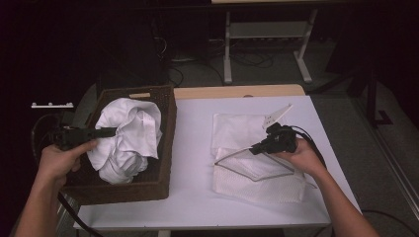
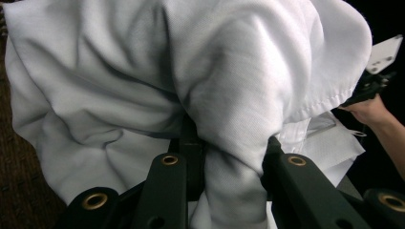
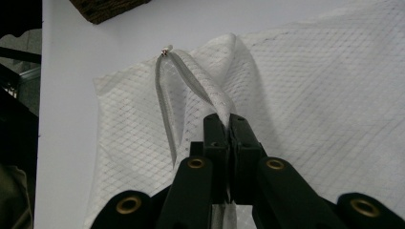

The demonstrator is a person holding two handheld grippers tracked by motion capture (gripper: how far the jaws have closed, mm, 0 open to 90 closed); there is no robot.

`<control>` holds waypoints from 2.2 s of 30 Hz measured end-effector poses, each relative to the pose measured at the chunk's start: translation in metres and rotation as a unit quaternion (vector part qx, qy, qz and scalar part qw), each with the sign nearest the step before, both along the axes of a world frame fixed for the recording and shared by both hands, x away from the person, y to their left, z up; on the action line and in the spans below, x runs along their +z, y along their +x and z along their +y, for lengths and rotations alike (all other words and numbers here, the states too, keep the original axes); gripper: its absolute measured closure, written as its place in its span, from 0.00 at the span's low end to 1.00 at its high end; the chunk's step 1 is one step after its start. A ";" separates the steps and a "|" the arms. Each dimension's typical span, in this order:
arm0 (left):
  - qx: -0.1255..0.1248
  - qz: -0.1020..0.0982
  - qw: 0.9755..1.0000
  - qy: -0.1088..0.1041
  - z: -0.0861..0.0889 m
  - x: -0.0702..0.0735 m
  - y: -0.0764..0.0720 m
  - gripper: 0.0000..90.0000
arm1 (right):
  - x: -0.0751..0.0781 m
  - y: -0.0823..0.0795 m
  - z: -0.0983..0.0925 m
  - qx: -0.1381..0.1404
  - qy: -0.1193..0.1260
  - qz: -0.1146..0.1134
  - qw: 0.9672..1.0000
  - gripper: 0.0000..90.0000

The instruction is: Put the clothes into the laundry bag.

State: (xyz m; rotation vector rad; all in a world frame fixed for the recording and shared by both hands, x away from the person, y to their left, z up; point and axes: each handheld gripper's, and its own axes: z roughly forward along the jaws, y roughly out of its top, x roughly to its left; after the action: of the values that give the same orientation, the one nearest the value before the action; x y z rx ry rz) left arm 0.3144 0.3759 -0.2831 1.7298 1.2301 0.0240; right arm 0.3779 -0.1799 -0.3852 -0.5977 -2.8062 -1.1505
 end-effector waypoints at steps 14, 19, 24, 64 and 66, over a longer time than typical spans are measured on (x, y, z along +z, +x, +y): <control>-0.042 -0.044 0.998 -0.013 -0.029 0.047 -0.002 0.81 | 0.003 0.015 -0.004 -0.021 0.005 -0.001 1.000 0.97; -0.069 -0.055 0.996 -0.019 -0.053 0.066 0.001 0.81 | 0.004 0.016 -0.006 -0.023 0.008 -0.007 1.000 0.97; -0.097 -0.062 0.993 -0.021 -0.081 0.079 0.006 0.81 | 0.005 0.016 -0.011 -0.028 0.009 -0.006 1.000 0.97; -0.228 -0.058 0.970 -0.057 -0.263 0.124 0.041 0.81 | -0.012 0.011 -0.030 -0.044 0.018 0.003 0.999 0.97; -0.233 -0.058 0.969 -0.057 -0.270 0.125 0.041 0.81 | -0.013 0.011 -0.032 -0.045 0.022 0.005 0.999 0.97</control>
State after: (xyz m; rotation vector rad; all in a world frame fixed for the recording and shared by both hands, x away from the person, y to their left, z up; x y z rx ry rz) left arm 0.3559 0.1057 -0.1578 1.8475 0.7044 -0.2171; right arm 0.3890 -0.2116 -0.3981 -0.7321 -2.7634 -1.2162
